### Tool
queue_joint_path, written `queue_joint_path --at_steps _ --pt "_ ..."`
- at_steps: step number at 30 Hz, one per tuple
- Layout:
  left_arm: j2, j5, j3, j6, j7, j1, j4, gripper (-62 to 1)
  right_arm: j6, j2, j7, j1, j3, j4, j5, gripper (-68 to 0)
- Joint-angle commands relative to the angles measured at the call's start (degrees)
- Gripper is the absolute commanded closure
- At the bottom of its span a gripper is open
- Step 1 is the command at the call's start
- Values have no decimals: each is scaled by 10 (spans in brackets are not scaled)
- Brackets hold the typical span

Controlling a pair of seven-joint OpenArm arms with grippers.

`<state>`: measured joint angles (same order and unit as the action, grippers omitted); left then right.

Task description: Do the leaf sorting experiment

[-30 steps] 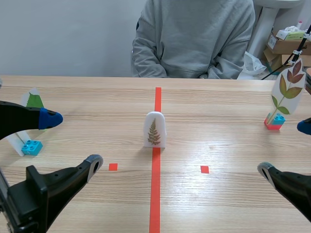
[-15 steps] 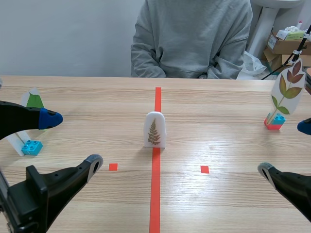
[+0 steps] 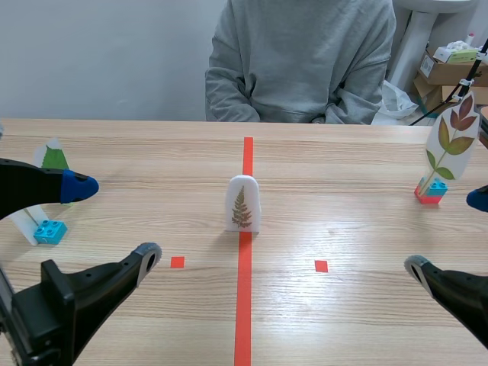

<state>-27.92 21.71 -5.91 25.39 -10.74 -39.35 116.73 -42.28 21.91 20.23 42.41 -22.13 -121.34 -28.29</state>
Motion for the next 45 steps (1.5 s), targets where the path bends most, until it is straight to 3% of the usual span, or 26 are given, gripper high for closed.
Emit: queue_joint_path --at_steps 1,15,19,27,31,36,45 --pt "4 3 -1 1 6 0 3 -623 -4 3 -6 -7 -3 -2 -3 -608" --pt "4 3 -1 1 6 0 3 -623 -4 3 5 -7 -3 -2 0 -608" --pt "4 2 -1 1 6 0 3 -623 -4 3 13 -15 -3 0 27 -608" --pt "4 -3 -1 1 6 0 3 -623 -4 13 47 -127 16 102 47 -608" --pt "4 -9 -1 1 5 0 3 -623 -4 49 50 -205 68 181 47 -608" --pt "4 -48 -1 -2 5 0 3 -623 -4 84 47 -316 151 284 47 -604" --pt "11 -60 -1 -2 5 0 3 -623 -4 95 39 -532 318 463 48 -604"
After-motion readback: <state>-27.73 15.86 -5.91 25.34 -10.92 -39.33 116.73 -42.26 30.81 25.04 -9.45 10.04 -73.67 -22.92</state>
